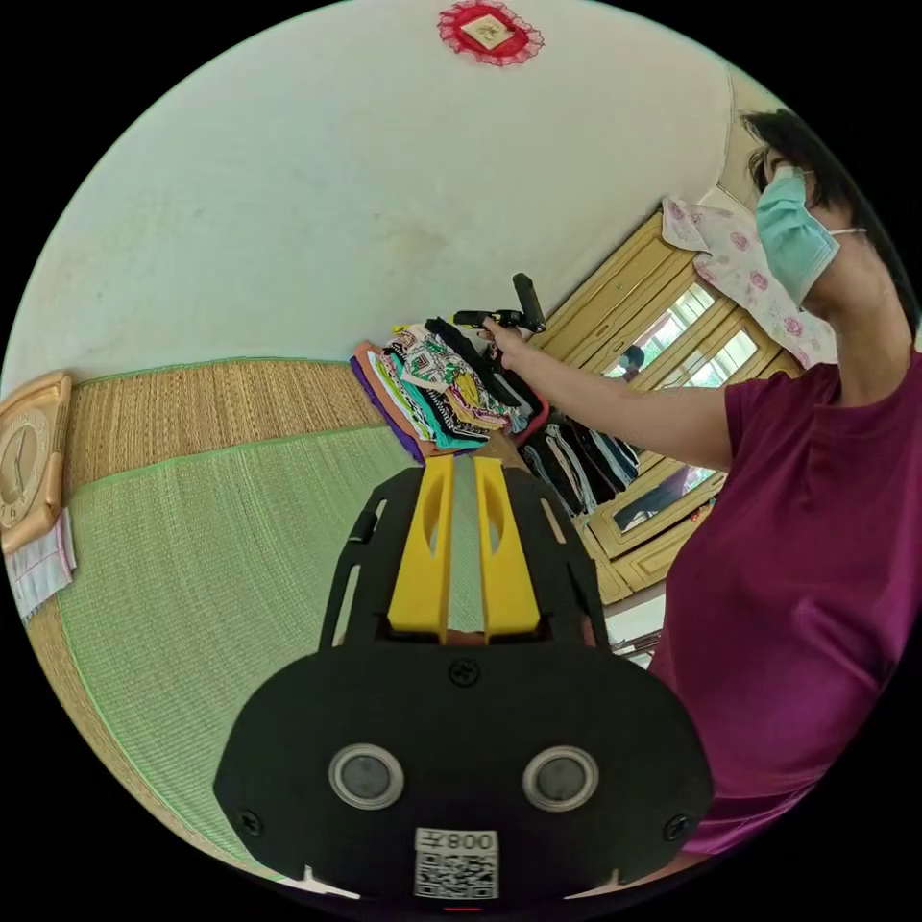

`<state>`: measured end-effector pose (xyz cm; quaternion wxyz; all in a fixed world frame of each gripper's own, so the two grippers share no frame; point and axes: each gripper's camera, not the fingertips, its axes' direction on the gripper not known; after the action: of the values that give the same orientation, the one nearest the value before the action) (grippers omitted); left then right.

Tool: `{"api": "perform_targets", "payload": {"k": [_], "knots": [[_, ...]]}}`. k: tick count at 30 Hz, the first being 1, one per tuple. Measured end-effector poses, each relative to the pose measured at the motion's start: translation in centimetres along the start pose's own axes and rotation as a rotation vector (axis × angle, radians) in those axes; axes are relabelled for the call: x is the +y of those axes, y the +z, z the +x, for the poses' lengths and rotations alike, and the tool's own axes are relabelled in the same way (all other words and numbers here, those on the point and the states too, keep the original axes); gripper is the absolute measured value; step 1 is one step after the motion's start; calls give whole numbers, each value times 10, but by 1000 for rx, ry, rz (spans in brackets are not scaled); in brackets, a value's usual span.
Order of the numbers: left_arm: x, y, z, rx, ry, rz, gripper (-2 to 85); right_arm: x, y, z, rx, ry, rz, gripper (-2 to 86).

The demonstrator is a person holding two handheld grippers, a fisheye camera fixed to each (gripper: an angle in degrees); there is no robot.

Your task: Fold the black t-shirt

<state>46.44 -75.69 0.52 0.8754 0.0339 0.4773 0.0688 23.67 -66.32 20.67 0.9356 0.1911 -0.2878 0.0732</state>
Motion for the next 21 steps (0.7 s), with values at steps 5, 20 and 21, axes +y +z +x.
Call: {"api": "perform_targets", "payload": {"k": [5,20,21], "knots": [[22,-9,-33,33,-46,4,29,-11,27,0,48,40,-35,54],[77,-48,-77,112,-124,23,21,-10,52,3,70,6,-35,47],[79,-50,-77,114,-127,23,20,-9,53,9,69,29,-32,25]]}}
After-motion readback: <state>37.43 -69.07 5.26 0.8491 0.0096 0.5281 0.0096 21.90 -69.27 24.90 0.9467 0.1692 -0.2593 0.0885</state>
